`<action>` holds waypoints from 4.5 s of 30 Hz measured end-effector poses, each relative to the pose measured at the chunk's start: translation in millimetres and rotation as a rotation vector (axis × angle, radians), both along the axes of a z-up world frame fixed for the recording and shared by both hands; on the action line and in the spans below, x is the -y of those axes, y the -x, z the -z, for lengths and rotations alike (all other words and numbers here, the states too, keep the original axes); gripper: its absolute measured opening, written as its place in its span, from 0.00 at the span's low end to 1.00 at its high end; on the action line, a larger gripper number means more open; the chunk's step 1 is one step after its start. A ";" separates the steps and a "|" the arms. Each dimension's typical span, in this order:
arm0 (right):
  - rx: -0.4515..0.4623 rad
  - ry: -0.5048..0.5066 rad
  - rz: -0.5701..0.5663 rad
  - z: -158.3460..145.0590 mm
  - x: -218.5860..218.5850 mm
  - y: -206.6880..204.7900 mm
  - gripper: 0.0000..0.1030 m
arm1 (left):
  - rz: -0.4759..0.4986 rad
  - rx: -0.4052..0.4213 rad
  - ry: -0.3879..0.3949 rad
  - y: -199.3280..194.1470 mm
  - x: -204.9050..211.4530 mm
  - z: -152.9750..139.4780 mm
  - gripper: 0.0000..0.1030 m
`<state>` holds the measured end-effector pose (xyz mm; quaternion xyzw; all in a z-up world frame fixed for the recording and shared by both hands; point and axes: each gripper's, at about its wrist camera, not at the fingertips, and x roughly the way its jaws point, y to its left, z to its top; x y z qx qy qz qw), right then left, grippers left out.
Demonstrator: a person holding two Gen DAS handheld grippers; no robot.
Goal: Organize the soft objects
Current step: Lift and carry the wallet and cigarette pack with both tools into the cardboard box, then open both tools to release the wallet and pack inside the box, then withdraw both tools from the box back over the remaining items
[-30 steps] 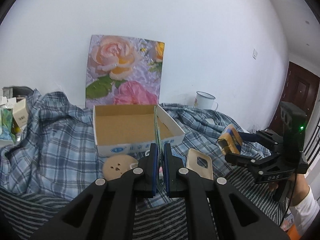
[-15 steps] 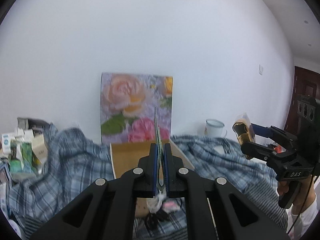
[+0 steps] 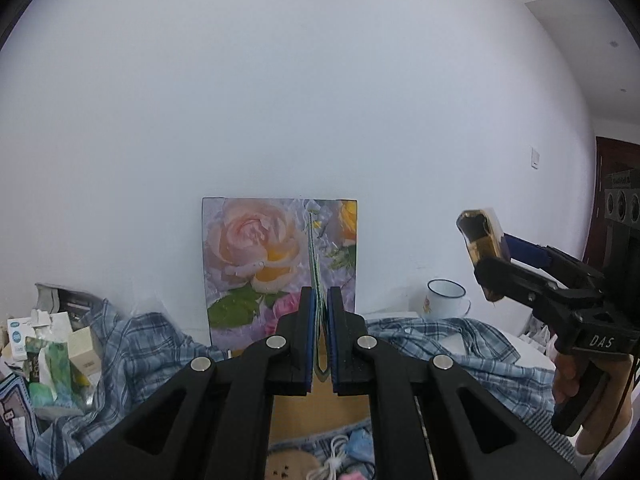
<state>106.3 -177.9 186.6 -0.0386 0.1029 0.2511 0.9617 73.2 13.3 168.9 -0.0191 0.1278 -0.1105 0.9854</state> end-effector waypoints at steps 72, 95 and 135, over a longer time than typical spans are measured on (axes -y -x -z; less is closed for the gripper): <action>-0.477 -0.001 0.063 165.3 -21.4 -186.5 1.00 | -0.194 -0.345 -0.051 -164.1 -23.4 139.6 1.00; -0.212 0.000 -0.007 38.5 -22.7 -95.5 1.00 | -0.157 -0.132 -0.053 -86.3 -13.7 30.9 1.00; -0.214 0.143 -0.052 91.0 6.1 39.7 1.00 | 0.002 -0.186 -0.157 28.1 35.6 85.9 1.00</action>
